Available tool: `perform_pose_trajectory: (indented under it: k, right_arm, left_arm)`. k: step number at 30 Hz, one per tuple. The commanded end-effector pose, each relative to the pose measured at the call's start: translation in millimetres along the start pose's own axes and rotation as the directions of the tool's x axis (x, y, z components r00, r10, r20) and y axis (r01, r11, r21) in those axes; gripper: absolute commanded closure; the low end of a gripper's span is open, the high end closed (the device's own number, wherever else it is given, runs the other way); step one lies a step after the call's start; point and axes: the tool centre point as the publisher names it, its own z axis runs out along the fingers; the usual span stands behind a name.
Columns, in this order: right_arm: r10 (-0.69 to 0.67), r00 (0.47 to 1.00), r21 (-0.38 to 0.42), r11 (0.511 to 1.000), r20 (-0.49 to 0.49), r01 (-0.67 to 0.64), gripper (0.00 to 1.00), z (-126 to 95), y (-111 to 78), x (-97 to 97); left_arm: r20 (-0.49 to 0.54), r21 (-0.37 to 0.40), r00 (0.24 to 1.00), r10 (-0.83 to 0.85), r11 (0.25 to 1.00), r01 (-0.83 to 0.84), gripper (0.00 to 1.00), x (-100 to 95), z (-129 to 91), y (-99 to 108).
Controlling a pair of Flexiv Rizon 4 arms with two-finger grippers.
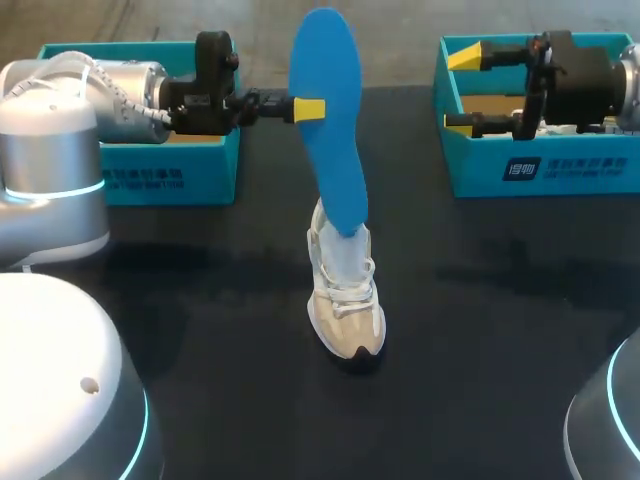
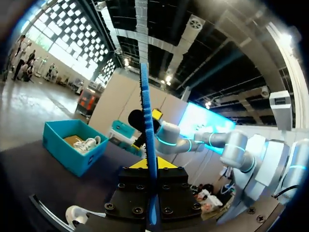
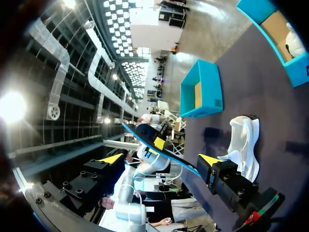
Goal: Take the shoe out of the shoebox, open the shoe tongue, remove and reinsert the insole, then place the shoe into the shoebox
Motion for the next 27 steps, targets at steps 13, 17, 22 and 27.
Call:
perform_pose_trajectory:
  k: [13, 17, 22, 27]
  right_arm:
    - [0.000, 1.000, 0.000, 1.000, 0.001, 0.000, 0.00, 2, 0.8, -0.4]
    - [0.000, 1.000, 0.000, 1.000, 0.001, 0.000, 0.00, 2, 0.8, -0.4]
    - [0.000, 1.000, 0.000, 1.000, 0.001, 0.000, 0.00, 2, 0.8, -0.4]
    - [0.000, 1.000, 0.000, 1.000, 0.001, 0.000, 0.00, 2, 0.8, -0.4]
  left_arm:
    - [-0.072, 0.007, 0.788, -0.611, 0.790, 0.613, 1.00, 8.5, 0, -9]
    - [-0.089, 0.032, 0.749, -0.657, 0.750, 0.661, 1.00, 9.0, 1, -12]
    - [-0.090, 0.037, 0.724, -0.684, 0.724, 0.688, 1.00, 9.9, 1, -13]
    - [-0.101, 0.026, 0.696, -0.711, 0.697, 0.717, 1.00, 8.0, 3, -13]
